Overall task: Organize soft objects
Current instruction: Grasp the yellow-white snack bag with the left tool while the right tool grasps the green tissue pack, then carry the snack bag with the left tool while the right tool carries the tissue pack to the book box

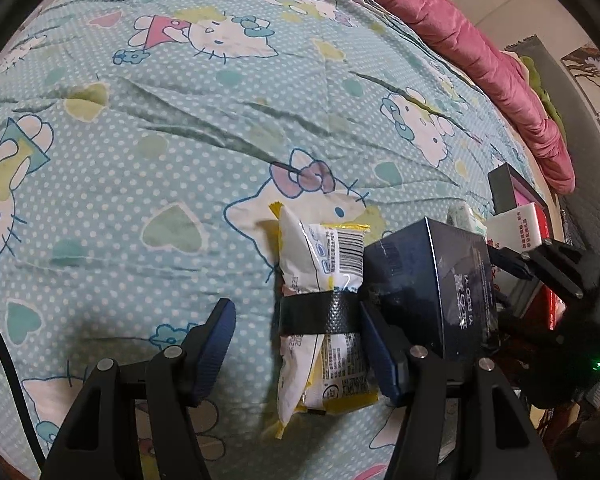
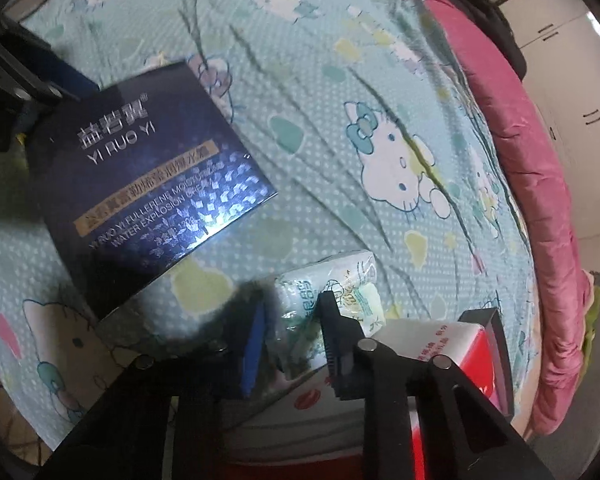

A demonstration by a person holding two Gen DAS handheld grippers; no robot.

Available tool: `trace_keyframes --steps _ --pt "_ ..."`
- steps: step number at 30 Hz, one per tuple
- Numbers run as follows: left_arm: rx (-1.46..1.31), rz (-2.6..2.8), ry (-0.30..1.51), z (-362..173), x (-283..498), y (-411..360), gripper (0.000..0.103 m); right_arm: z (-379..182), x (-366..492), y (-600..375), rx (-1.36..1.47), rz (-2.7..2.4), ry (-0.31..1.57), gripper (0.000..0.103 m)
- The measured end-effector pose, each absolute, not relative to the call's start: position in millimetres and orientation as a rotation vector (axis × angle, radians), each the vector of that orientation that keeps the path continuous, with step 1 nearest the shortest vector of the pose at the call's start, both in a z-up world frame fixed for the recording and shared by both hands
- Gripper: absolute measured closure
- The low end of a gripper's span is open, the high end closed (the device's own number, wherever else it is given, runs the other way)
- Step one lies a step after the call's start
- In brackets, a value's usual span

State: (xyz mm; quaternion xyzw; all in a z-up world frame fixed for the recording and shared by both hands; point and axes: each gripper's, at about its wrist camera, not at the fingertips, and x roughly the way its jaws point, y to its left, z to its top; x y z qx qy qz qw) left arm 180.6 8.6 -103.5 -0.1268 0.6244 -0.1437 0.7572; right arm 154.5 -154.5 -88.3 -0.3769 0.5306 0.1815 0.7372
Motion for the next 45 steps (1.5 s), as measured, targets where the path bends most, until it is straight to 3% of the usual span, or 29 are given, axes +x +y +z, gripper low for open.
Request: trace_keyframes --steps 2,5,26,45 --pt "-0.282 -0.309 1.361 -103.4 181.7 10.1 0.047 -82.5 153.1 -156.6 -0.799 0.394 1.154 0.079" --pt "-0.301 -0.331 1.365 -104.0 185.0 7.8 0.063 -74.5 149.6 -158.2 -0.755 0.401 1.148 0.079" --pt "-0.233 -0.289 1.274 -72.2 150.5 19.6 0.066 -32.8 117.5 -166.3 -0.440 0.384 1.114 0.081" --pt "-0.151 -0.214 1.180 -24.6 105.3 35.5 0.066 7.1 69.1 -159.2 -0.360 0.366 1.052 0.081"
